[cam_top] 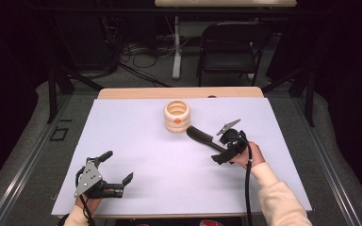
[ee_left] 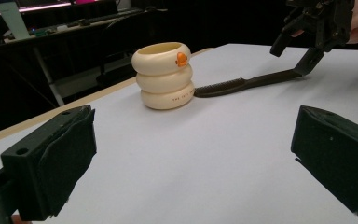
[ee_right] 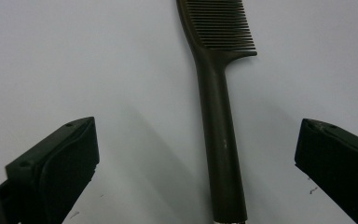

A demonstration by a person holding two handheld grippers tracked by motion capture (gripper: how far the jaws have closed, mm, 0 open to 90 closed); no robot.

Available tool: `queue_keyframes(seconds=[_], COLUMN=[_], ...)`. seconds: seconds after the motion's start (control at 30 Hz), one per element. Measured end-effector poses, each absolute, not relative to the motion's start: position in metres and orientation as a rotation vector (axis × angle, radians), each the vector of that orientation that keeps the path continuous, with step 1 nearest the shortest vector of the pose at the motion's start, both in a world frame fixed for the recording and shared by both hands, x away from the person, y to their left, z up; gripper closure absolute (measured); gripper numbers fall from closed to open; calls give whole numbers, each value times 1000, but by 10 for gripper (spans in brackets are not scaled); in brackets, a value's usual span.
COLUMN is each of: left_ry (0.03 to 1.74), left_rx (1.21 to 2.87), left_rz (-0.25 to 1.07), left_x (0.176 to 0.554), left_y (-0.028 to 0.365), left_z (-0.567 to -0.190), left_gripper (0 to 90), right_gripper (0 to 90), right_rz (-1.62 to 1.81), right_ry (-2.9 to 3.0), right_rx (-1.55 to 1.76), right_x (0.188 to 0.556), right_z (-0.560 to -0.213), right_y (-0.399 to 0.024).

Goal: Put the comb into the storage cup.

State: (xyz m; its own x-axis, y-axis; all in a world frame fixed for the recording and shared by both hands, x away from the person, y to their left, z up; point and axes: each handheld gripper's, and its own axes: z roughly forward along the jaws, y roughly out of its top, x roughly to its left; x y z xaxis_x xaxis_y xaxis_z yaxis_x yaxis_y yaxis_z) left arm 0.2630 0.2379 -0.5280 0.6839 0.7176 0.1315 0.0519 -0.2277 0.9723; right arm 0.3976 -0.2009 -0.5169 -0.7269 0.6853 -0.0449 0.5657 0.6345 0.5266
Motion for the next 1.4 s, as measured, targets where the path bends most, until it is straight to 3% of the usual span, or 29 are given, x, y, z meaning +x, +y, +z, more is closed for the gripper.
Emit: queue_keyframes(seconds=[0.63,0.87,1.2,1.4], left_ry=[623,623,621,621], left_rx=[1707,1706,1707,1706], left_rz=[696,694,695,693], left_x=[263,263,263,263], left_y=[238,238,238,238], left_z=[-528,-528,-528,-528], left_gripper=[0,0,0,0], right_gripper=[8,176,543,652], right_rz=[584,530,430,350], right_ry=[2679,2692,2725,2741], right_rx=[976,967,934,882], right_x=[419,423,429,434], right_z=[-509,-510,-510,-513], right_y=[-183,-180,-168,-159])
